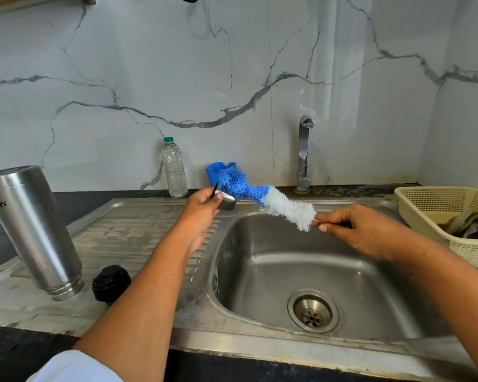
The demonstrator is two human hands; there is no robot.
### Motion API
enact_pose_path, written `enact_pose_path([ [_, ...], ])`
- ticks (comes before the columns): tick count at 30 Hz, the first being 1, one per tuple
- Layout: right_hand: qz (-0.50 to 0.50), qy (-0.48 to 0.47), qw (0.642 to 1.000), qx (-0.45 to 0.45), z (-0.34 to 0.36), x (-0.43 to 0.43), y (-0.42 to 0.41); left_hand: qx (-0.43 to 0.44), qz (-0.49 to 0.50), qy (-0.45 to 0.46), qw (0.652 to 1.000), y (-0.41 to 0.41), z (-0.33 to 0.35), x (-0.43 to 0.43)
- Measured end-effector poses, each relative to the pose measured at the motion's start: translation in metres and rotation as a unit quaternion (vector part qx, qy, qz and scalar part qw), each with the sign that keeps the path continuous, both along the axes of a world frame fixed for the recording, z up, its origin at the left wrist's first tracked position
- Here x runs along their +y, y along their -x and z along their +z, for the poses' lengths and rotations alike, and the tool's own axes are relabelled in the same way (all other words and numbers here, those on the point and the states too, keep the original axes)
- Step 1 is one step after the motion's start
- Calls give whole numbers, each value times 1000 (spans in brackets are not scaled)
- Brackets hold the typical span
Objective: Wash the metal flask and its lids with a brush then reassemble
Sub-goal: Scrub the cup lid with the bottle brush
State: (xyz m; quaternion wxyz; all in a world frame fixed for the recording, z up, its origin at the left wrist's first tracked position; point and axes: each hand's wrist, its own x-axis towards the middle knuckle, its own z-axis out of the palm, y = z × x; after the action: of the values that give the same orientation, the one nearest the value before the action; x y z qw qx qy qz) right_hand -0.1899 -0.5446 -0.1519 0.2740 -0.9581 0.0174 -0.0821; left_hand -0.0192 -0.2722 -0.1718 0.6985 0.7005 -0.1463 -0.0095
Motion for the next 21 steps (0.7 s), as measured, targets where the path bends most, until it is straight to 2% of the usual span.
enact_pose_path([
  [6,25,-13,1000,-2,-5,1,-5,-8,-24,-9,1000,2,-2,-1],
  [12,24,-18,1000,-5,-1,-8,0,66,-16,128,989,1,5,4],
  [17,28,-5,1000,-1,-2,-5,-2,81,-119,93,985,12,5,1],
  [21,11,-11,1000,-7,2,-11,3,68,-110,120,984,8,5,4],
])
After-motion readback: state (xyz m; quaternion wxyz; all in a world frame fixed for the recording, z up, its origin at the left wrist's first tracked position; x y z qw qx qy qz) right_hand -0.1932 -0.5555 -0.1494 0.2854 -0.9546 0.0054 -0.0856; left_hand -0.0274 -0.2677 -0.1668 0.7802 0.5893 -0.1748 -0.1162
